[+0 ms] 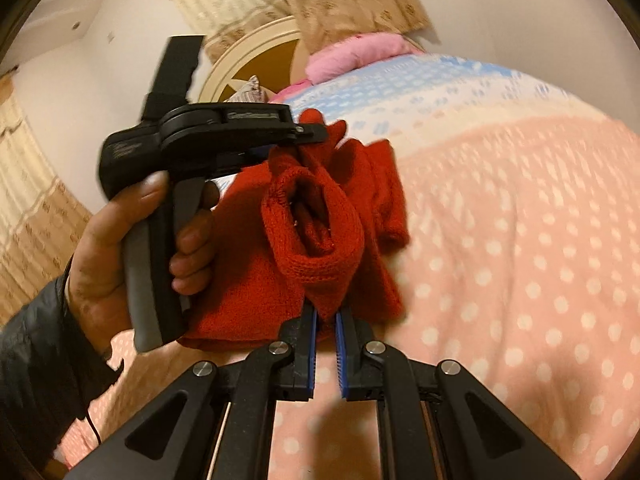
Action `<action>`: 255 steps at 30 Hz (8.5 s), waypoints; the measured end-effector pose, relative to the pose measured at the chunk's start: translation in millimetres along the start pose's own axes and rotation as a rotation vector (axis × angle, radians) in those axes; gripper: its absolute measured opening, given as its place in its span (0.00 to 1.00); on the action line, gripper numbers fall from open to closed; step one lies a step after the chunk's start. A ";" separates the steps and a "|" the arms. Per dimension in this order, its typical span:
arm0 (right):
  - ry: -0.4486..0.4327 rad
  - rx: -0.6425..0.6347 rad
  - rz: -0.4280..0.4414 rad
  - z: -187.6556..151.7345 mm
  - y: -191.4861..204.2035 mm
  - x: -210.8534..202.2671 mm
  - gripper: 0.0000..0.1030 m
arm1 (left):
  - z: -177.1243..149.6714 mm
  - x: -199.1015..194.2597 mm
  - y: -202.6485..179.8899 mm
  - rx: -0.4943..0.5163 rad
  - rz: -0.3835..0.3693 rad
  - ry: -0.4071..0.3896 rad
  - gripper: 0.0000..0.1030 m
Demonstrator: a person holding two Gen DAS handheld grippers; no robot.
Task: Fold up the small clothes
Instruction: 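Lift the side with both tools and fold it over the rest, then lay the fold down and open both tools, then move both open tools to the end of the red sweater stack, then grasp the sweater stack end with the right tool while the left tool grasps beside it, then lift the held end with both tools and fold it over the stack, then lay the fold down and open both tools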
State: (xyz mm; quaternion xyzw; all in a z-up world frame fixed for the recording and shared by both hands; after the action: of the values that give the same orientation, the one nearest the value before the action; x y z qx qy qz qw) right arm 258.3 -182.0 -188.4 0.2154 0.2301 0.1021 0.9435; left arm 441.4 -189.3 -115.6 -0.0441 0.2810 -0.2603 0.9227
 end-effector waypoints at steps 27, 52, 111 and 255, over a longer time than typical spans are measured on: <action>-0.017 -0.129 0.138 76.1 52.1 44.4 0.54 | -69.6 -78.4 63.1 0.009 0.148 -0.065 0.86; 0.186 -0.246 -0.073 66.7 3.4 124.2 0.47 | -89.6 -71.3 81.4 -0.147 0.110 0.008 1.00; 0.189 0.112 0.098 110.1 -80.0 191.7 0.53 | -91.7 -69.8 73.9 -0.141 0.049 0.024 1.00; -0.143 0.427 -0.168 76.4 -285.7 -179.1 0.17 | -138.5 -113.4 -185.5 0.209 -0.230 0.014 0.86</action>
State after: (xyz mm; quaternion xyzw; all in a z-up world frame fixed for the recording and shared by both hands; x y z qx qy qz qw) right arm 165.2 -515.0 -186.9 0.3968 0.1960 -0.0432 0.8957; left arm 201.8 -282.6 -133.3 0.0221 0.2519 -0.3925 0.8843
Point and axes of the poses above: each gripper's, at about its wrist camera, not at the fingertips, and x roughly the way its jaws point, y to its left, z to its top, the point moved 6 cm from there along x, roughly the way its jaws point, and after that the axes turned 14 degrees about -y, right-handed, at the moved point
